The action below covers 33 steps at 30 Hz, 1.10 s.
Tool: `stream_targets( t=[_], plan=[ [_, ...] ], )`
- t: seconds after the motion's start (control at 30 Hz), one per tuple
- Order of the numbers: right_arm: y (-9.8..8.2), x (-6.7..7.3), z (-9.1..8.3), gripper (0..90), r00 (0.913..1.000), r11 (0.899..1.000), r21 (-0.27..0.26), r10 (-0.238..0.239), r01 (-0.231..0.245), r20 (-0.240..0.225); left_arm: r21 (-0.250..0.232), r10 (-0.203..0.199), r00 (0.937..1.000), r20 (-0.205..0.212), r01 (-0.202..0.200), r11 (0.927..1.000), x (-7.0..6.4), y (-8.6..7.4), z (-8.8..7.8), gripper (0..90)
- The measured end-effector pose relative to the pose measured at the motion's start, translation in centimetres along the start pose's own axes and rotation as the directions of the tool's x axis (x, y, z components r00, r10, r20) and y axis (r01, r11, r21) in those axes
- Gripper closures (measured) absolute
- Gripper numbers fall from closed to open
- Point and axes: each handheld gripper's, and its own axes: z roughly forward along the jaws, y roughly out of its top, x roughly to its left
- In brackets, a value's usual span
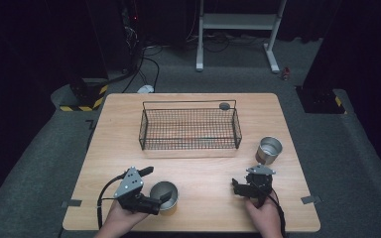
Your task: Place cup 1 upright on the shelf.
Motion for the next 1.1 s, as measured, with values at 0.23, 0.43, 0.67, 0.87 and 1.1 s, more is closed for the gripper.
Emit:
stream_targets(
  t=[0.23,0.43,0.67,0.87,1.1],
  plan=[
    [-0.1,0.0,-0.1,10.4,1.0000,1.000,-0.002,0.001,-0.001,-0.001,0.016,0.036,0.9993,0.006,-0.036,0.9992,-0.6,-0.2,0.8,0.1],
    [-0.1,0.0,-0.1,10.3,1.0000,1.000,-0.001,0.001,-0.001,-0.004,0.042,0.048,0.9988,0.007,-0.048,0.9980,-0.9,-0.9,0.9,0.2],
    [0.0,0.0,0.0,10.3,1.0000,1.000,0.001,0.003,-0.003,-0.005,0.059,0.001,0.9991,0.042,-0.004,0.9982,-0.8,-2.2,0.7,0.6],
    [0.0,0.0,0.0,10.3,1.0000,1.000,0.001,0.003,-0.003,-0.005,0.067,0.015,0.9988,0.046,-0.018,0.9976,-1.0,-2.7,1.0,0.6],
    [0.0,0.0,0.0,10.3,1.0000,1.000,0.001,0.002,-0.002,-0.005,0.077,0.031,0.9985,0.045,-0.034,0.9964,-1.2,-3.3,1.2,0.6]
  ],
)
